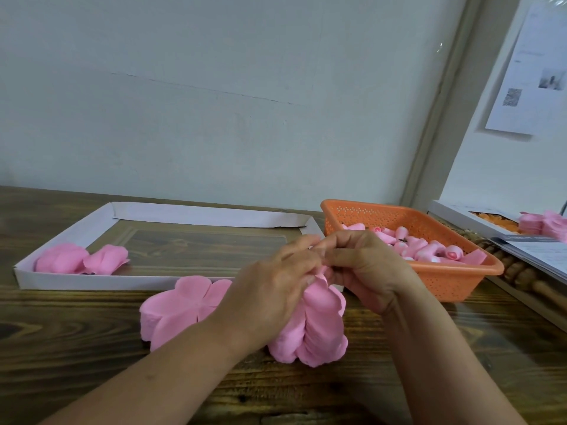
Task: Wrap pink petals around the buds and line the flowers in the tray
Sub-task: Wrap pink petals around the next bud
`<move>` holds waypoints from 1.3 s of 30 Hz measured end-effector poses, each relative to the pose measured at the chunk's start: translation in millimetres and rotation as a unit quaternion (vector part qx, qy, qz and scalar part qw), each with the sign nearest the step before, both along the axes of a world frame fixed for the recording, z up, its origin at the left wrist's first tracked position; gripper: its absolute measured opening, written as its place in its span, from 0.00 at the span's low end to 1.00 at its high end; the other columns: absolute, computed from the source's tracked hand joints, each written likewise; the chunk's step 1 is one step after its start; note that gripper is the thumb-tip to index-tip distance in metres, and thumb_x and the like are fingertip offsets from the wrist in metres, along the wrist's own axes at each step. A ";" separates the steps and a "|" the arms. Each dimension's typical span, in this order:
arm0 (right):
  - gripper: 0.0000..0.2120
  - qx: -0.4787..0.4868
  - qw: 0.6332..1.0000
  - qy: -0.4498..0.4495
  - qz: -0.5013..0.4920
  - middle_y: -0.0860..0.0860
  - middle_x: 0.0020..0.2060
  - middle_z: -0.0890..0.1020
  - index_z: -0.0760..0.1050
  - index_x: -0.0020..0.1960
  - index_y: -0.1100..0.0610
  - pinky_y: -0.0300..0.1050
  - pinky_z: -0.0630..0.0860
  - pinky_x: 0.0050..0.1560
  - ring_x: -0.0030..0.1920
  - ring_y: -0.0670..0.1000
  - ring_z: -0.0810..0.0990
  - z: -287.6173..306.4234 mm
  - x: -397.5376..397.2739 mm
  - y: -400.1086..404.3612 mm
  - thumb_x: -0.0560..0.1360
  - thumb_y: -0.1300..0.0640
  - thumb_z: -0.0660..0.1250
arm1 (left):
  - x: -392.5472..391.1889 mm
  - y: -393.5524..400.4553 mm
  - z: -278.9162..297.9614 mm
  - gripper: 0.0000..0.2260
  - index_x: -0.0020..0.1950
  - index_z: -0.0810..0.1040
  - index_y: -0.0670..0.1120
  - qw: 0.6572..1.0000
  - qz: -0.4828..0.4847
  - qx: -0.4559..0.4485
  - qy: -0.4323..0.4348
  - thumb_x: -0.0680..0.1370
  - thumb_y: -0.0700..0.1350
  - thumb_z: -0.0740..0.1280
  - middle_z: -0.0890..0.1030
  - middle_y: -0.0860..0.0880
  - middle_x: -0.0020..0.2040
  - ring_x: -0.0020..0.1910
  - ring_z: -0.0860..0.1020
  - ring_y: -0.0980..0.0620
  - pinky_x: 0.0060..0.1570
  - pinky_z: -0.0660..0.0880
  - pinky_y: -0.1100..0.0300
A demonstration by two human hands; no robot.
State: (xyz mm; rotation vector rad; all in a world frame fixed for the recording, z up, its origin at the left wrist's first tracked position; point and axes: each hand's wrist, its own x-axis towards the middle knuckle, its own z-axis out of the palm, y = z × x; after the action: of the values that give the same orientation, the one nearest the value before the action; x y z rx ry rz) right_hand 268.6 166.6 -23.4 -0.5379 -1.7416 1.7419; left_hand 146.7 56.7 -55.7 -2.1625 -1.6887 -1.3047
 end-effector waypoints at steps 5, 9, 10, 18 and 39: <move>0.06 0.055 0.998 -0.027 -0.021 0.61 0.32 0.77 0.77 0.36 0.67 0.40 0.76 0.27 0.29 0.55 0.74 -0.3 0.5 -0.4 0.71 0.73 0.66 | -2.3 0.4 6.1 0.05 0.45 0.73 0.46 0.997 0.003 -0.009 -0.082 0.79 0.37 0.63 0.81 0.48 0.54 0.34 0.76 0.63 0.37 0.75 0.60; 0.05 0.109 0.993 -0.048 -0.024 0.60 0.30 0.78 0.77 0.37 0.67 0.40 0.76 0.29 0.28 0.55 0.74 0.6 -0.8 -3.1 0.71 0.73 0.67 | -1.7 0.2 8.6 0.12 0.42 0.68 0.58 0.990 0.058 -0.008 -0.131 0.80 0.41 0.61 0.81 0.49 0.46 0.31 0.77 0.55 0.37 0.78 0.51; 0.05 0.122 0.991 -0.054 -0.022 0.61 0.30 0.78 0.78 0.37 0.67 0.40 0.76 0.29 0.29 0.55 0.75 0.7 -1.3 -4.2 0.71 0.73 0.67 | -1.3 0.3 8.7 0.13 0.41 0.66 0.58 0.988 0.069 -0.011 -0.135 0.80 0.42 0.61 0.82 0.49 0.46 0.31 0.77 0.56 0.36 0.78 0.52; 0.02 0.164 0.984 -0.053 -0.040 0.67 0.36 0.79 0.77 0.41 0.69 0.43 0.76 0.32 0.35 0.62 0.76 1.4 -1.7 -6.6 0.71 0.72 0.66 | -0.8 0.5 14.7 0.14 0.39 0.69 0.57 0.979 0.054 -0.029 -0.195 0.79 0.39 0.63 0.76 0.56 0.38 0.29 0.76 0.59 0.29 0.72 0.68; 0.06 0.096 0.993 -0.009 -0.068 0.63 0.33 0.78 0.77 0.37 0.67 0.40 0.75 0.28 0.27 0.53 0.75 2.9 -4.2 -7.3 0.71 0.72 0.66 | -5.6 3.6 11.2 0.09 0.41 0.72 0.50 0.961 0.145 0.005 -0.234 0.74 0.53 0.69 0.77 0.53 0.35 0.33 0.73 0.59 0.32 0.70 0.66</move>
State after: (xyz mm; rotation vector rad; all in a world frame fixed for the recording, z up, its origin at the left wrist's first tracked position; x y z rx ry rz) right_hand 264.4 159.3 -20.5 -0.5745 -1.8164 1.4628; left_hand 141.2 60.3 -44.5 -1.5923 -2.0496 -1.8190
